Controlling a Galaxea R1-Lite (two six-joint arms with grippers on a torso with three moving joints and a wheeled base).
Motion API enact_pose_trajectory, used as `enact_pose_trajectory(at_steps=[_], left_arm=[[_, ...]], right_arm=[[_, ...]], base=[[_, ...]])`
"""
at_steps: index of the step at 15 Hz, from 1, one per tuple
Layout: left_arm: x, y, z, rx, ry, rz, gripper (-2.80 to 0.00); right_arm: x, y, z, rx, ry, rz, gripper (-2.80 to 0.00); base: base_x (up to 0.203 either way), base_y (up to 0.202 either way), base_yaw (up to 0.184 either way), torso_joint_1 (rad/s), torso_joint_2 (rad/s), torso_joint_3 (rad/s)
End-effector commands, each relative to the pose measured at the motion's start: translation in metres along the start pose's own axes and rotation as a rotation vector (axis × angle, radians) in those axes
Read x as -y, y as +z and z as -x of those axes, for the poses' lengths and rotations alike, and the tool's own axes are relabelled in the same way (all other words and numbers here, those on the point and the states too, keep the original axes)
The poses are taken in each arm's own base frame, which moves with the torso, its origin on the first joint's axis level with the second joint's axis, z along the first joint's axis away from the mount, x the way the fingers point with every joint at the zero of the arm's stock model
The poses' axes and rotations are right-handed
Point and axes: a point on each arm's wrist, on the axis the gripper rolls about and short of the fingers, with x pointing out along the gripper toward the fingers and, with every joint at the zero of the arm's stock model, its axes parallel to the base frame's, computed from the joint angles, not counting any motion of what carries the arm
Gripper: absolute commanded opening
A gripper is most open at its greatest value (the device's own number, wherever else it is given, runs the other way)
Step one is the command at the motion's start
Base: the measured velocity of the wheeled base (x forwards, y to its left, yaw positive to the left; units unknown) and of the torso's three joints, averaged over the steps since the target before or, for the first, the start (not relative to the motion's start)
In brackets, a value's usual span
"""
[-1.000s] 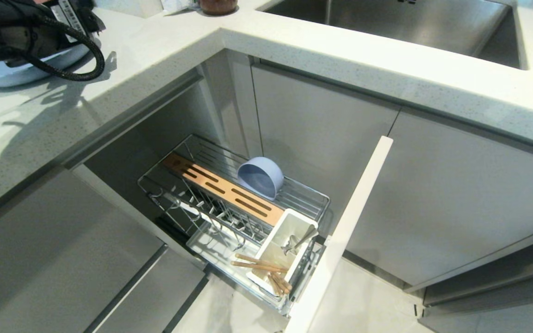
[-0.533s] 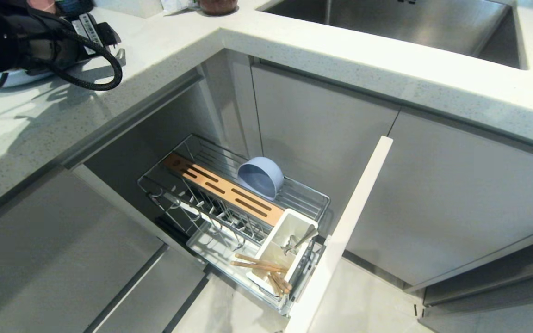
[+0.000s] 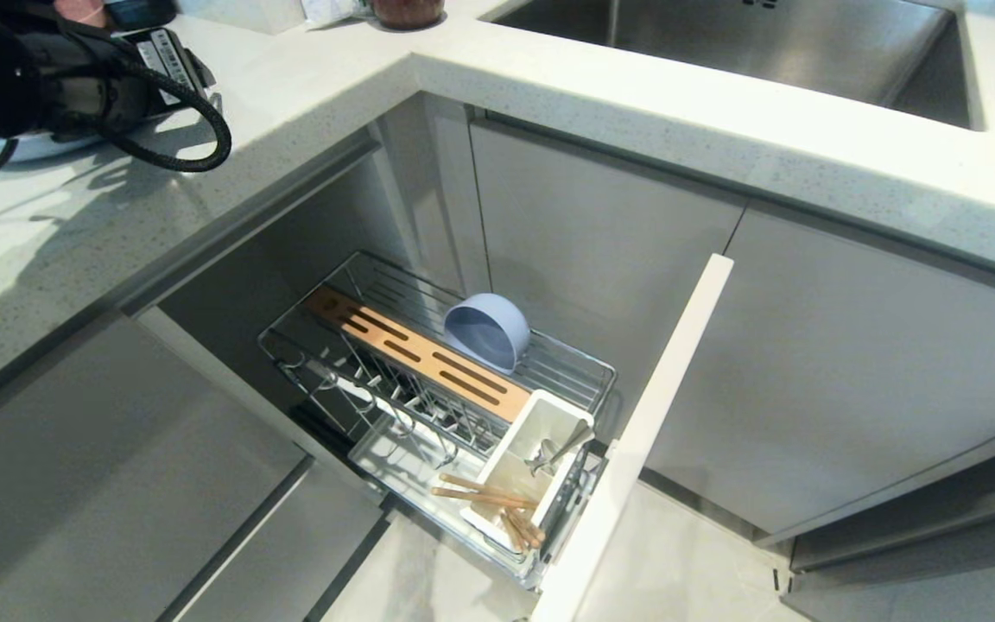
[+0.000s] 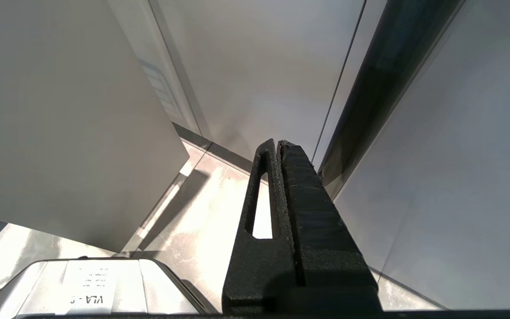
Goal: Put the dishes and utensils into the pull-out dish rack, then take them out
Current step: Pick up the plate and place it in the cupboard
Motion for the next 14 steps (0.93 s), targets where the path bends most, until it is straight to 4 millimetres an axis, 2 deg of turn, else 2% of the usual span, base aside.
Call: enact_pose_trajectory(at_steps=[1,7,12,14], left_arm=[[0.0,0.0,0.0,0.0,0.004,0.001,-2.8],[-0.002,0.005,0.007,0.012,0.001,0.01,-2.8],[-0.011,0.017,0.026,0.051,-0.004,0.034,-2.8],[-0.016,0.025,0.039,0.071,-0.009,0.046,-2.8]], right_arm=[[0.0,0.0,0.0,0.003,0.0,0.0,-2.8],[0.0,0.0,0.0,0.002,0.0,0.0,-2.8],[0.0,0.0,0.0,0.003,0.0,0.0,-2.8],[0.0,0.0,0.0,0.003,0.0,0.0,-2.8]], base=[[0.0,0.0,0.0,0.0,0.0,0.0],[0.0,0.0,0.0,0.0,0.0,0.0],[0.0,0.0,0.0,0.0,0.0,0.0],[0.0,0.0,0.0,0.0,0.0,0.0]])
